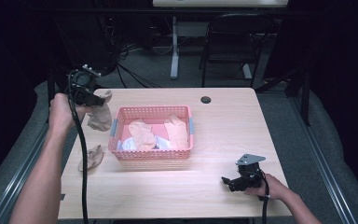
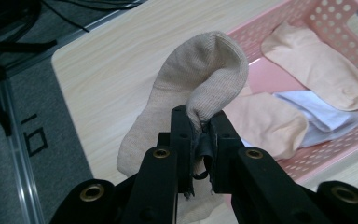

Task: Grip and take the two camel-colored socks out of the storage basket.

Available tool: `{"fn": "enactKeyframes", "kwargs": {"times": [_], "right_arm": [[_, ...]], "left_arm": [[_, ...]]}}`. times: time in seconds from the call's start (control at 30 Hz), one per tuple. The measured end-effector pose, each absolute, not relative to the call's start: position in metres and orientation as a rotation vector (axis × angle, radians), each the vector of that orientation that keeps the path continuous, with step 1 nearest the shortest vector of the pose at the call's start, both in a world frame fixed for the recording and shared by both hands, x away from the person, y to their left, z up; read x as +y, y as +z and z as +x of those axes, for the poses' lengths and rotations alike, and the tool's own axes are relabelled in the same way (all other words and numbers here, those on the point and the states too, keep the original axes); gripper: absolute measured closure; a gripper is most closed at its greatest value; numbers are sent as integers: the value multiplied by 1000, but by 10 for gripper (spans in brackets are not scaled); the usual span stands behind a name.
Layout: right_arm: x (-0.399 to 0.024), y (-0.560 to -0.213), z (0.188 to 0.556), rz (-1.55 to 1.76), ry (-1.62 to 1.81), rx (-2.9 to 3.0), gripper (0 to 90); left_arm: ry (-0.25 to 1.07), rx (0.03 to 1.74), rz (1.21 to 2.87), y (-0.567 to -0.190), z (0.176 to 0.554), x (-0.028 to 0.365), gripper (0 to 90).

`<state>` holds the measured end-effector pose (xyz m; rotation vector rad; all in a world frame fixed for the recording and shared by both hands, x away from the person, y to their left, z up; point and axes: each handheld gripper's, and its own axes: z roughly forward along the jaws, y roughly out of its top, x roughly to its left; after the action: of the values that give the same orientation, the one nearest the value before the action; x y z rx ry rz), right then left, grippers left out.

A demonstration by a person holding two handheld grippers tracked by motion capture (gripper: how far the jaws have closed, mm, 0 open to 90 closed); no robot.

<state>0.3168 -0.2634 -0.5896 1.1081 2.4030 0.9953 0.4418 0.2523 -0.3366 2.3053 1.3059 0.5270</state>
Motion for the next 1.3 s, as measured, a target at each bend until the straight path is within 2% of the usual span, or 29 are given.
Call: {"fn": "enactKeyframes", "kwargs": {"times": [0.27, 0.53, 1.1, 1.3], "right_arm": [[-264, -589, 317, 1103, 985, 2408, 0], [-263, -589, 317, 1106, 988, 2406, 0], [-263, -589, 317, 1105, 987, 2406, 0], [-263, -589, 317, 1105, 988, 2406, 0]], "left_arm": [[516, 1367, 2286, -337, 431, 282, 826], [475, 1451, 2266, -356, 422, 311, 823], [314, 1580, 2245, -438, 426, 338, 819], [251, 1623, 2234, -486, 430, 337, 813]]}}
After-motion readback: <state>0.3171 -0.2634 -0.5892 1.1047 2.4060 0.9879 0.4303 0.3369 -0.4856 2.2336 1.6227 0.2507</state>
